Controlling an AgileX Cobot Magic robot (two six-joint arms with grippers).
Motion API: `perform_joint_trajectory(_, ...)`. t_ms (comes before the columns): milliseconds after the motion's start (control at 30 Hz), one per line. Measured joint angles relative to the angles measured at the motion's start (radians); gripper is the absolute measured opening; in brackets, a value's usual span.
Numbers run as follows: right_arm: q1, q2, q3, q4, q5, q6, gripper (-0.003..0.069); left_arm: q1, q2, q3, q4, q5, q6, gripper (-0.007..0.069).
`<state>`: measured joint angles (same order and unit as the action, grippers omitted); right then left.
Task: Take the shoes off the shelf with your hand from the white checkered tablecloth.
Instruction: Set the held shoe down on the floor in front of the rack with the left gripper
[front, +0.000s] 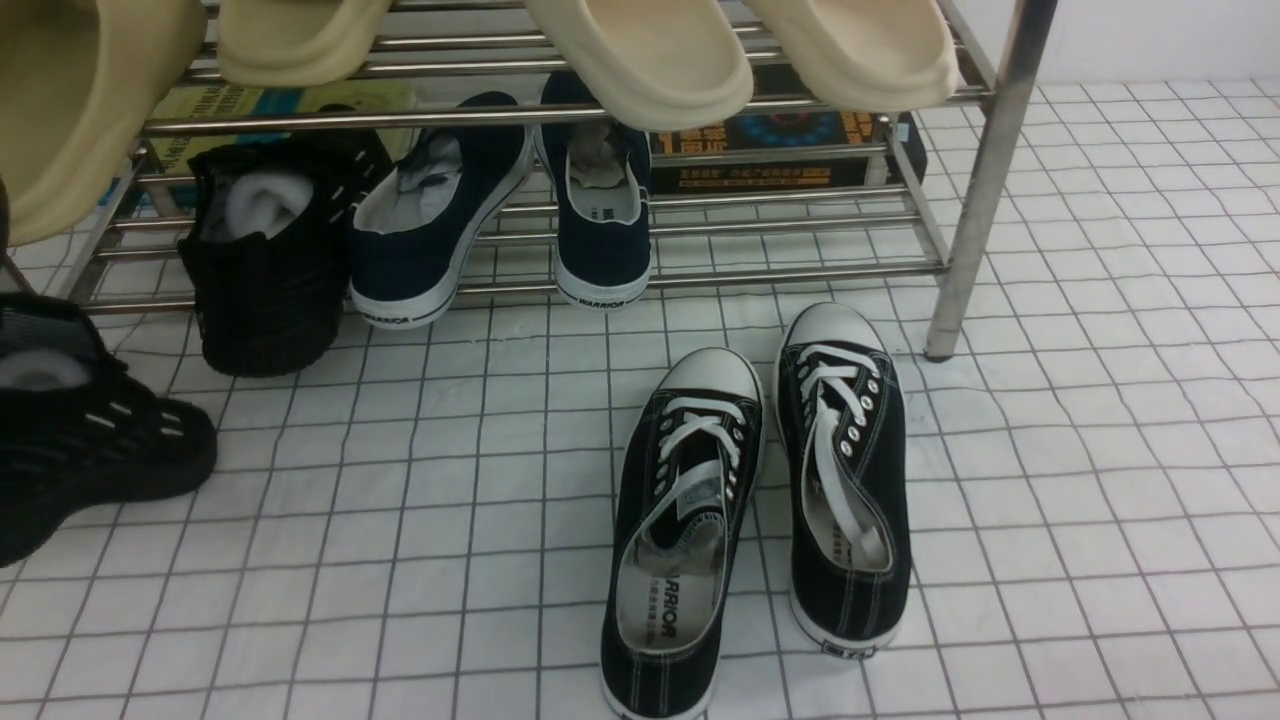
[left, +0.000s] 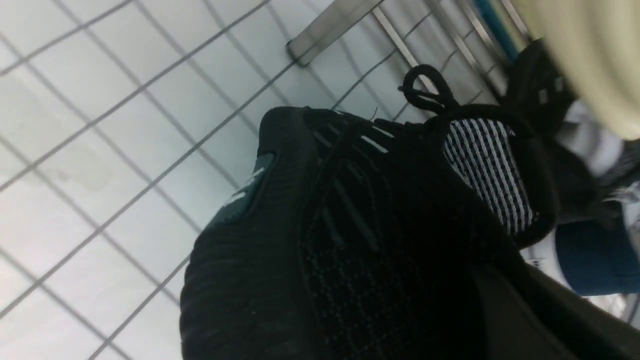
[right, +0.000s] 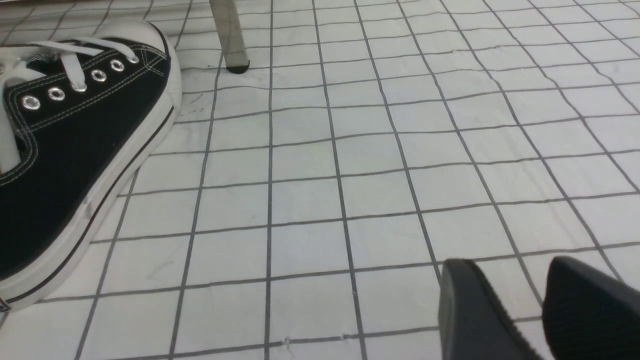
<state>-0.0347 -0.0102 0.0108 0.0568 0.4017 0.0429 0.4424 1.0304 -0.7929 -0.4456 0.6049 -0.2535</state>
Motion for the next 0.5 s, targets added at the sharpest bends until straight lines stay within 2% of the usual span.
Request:
perform_joint_trajectory(233, 0.0, 0.0, 0.0, 0.0, 0.0, 0.0, 0.0239, 0.0, -0.003, 0.095, 0.001, -0.07, 0.003, 0.0043)
perform_joint_trajectory(500, 0.0, 0.0, 0.0, 0.001, 0.0, 0.0, 0.0239, 0.0, -0.003, 0.113, 0.07, 0.03, 0.003, 0.005)
